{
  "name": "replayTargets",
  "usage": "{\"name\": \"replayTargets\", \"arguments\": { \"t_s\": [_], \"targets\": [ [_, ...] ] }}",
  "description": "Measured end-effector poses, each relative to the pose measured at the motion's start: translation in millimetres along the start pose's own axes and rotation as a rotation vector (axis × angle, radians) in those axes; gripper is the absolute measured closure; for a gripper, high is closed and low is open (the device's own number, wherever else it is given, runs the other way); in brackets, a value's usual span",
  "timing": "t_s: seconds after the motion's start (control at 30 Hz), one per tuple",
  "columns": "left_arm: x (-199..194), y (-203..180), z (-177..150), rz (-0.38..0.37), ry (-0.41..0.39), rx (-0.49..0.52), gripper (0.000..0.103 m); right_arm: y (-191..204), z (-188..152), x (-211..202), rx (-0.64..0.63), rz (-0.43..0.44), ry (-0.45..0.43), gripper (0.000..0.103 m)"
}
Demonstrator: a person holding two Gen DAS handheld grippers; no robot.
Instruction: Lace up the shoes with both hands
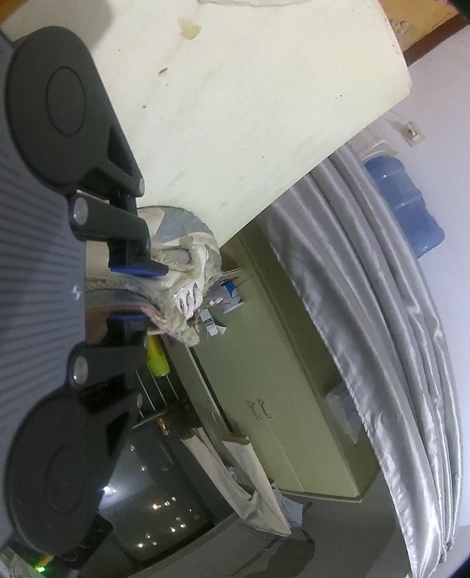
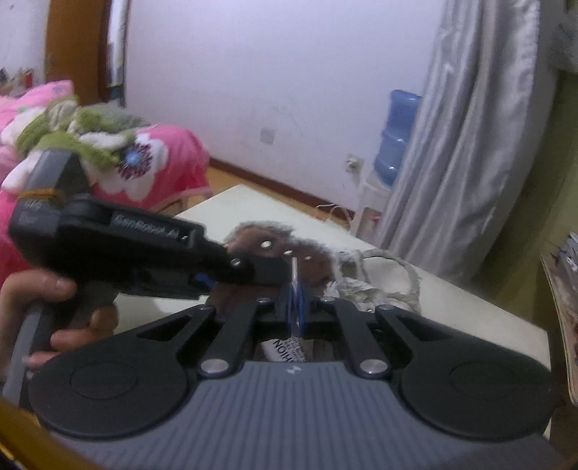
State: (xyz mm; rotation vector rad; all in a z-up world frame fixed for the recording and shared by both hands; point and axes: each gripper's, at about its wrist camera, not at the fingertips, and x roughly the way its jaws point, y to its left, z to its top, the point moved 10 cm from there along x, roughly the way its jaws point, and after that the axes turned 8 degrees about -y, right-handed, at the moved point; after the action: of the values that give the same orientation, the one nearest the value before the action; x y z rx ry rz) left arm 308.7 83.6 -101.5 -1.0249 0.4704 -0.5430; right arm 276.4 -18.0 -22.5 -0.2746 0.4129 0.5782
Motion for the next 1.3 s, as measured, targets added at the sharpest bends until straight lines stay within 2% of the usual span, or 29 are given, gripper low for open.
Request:
{"name": "replayTargets", "arguments": {
  "t_s": [0.2, 0.3, 0.4, 0.5, 0.77, 0.9, 0.93, 1.0, 1.07, 1.17, 1.23, 1.3],
  "targets": [
    [1.8, -3.1, 2.6, -0.006, 0.002, -0.001, 0.083, -13.8, 0.9, 9.1, -0.018, -0.093, 0.022, 0.103],
    [4.5, -2.6, 3.7, -0.013, 0.003, -0.010, 0.083, -10.2, -2.1, 13.2, -0.014, -0.040, 0.025, 0.103],
    [5.3, -2.5, 3.8, -0.017, 0.001, -0.011, 0.083, -1.1, -7.3, 9.9, -0.063, -0.021, 0.022, 0.102],
    [0.2, -1.6, -4.3, -0.012, -0.010, -0.024, 0.083, -2.8, -7.7, 12.1, -0.041, -0.004, 0.033, 0.103],
    [4.1, -2.7, 2.5, -0.017, -0.003, -0.012, 0.082, -6.2, -7.7, 17.2, -0.036, -0.026, 0.067, 0.103],
    [3.4, -4.0, 1.9, -0.019, -0.006, 0.003, 0.082, -5.9, -7.0, 17.9, -0.023, -0.023, 0.056, 0.103],
    [3.0, -4.2, 1.8, -0.018, -0.006, 0.011, 0.081, -5.3, -7.4, 18.0, -0.022, -0.020, 0.050, 0.103],
    [2.1, -5.5, 0.5, -0.018, 0.004, 0.037, 0.072, -5.0, -7.2, 19.3, -0.016, -0.023, 0.040, 0.103],
    [-2.4, -10.0, -2.0, -0.013, 0.013, 0.095, 0.068, -5.2, -6.2, 21.4, -0.012, -0.027, 0.029, 0.103],
    [-21.1, -21.5, 3.2, -0.042, -0.051, 0.174, 0.068, -9.2, -3.1, 24.4, -0.018, -0.065, -0.008, 0.102],
    [-28.1, -21.2, 16.6, -0.080, -0.090, 0.106, 0.068, -10.2, -2.7, 24.7, 0.005, -0.053, -0.041, 0.102],
    [-25.1, -12.3, 33.7, -0.074, -0.120, 0.002, 0.068, -11.2, -3.8, 23.5, 0.011, -0.047, -0.075, 0.102]
  ]
}}
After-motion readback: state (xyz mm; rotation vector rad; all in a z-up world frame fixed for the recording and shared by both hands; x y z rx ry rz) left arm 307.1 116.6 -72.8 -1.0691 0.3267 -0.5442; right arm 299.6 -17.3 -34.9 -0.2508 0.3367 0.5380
